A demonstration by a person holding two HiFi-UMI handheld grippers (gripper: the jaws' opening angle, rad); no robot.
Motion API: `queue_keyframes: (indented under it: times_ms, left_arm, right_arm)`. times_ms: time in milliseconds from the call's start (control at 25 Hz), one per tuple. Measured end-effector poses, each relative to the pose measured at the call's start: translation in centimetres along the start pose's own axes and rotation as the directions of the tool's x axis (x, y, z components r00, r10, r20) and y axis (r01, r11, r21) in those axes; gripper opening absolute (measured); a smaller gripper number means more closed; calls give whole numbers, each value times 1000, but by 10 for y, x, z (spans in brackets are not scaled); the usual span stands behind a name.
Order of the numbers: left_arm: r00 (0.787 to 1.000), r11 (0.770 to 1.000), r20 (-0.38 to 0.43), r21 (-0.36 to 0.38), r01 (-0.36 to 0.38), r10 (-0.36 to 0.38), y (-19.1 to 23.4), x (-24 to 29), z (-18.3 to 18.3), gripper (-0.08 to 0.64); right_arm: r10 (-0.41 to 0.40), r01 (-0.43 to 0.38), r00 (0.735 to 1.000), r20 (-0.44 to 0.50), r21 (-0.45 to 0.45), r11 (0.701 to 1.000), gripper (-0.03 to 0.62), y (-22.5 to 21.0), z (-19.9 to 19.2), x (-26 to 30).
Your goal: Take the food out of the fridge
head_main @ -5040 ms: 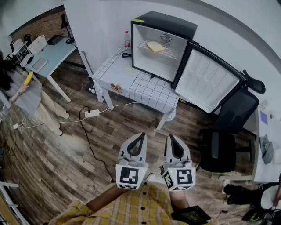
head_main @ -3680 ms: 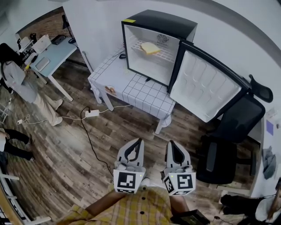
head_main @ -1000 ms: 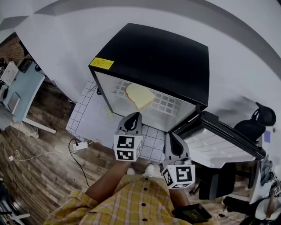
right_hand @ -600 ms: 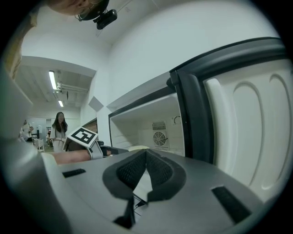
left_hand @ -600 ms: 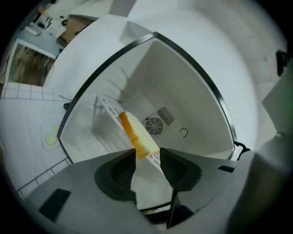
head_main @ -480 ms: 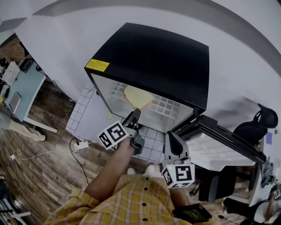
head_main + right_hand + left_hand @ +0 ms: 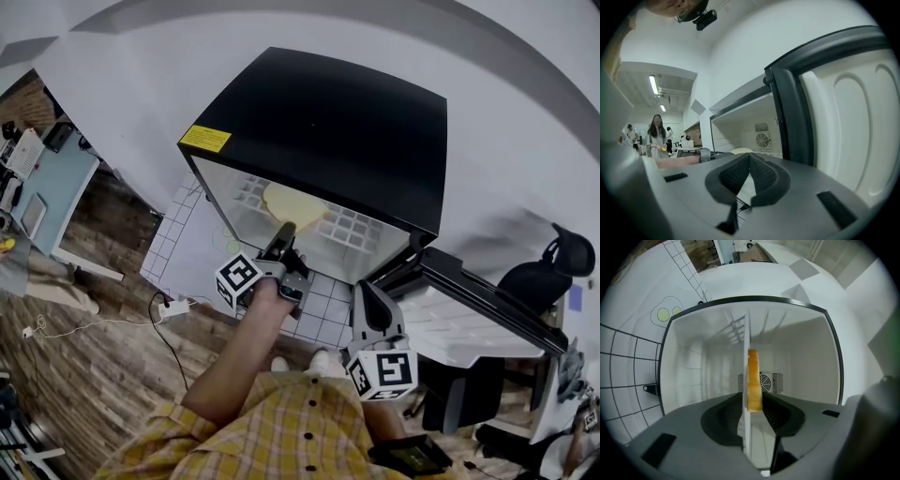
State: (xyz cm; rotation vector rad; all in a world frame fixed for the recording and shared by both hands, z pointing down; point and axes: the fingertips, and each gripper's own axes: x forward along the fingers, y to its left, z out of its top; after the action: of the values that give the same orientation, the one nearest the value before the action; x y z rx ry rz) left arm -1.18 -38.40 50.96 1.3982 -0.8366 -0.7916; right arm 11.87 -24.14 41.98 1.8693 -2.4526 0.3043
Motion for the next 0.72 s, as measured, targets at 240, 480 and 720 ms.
queue_keyframes:
  times_ms: [240,480,720]
  left_arm:
    - [1000,1000,9,-1,3,-3,-2,2,3,95]
    - [1000,999,9,26,22,-22,-8,-4,3,87]
    - [998,990,-15,127,58,-57,-25,-10,0,86]
  right_arm:
    - [5,-5,1000,2,0,1000,6,-1,0,1]
    - [8,-8,1000,5,2,1000,6,-1,0,-1]
    - [13,-13,1000,12,1,1000,6,1,2,-2]
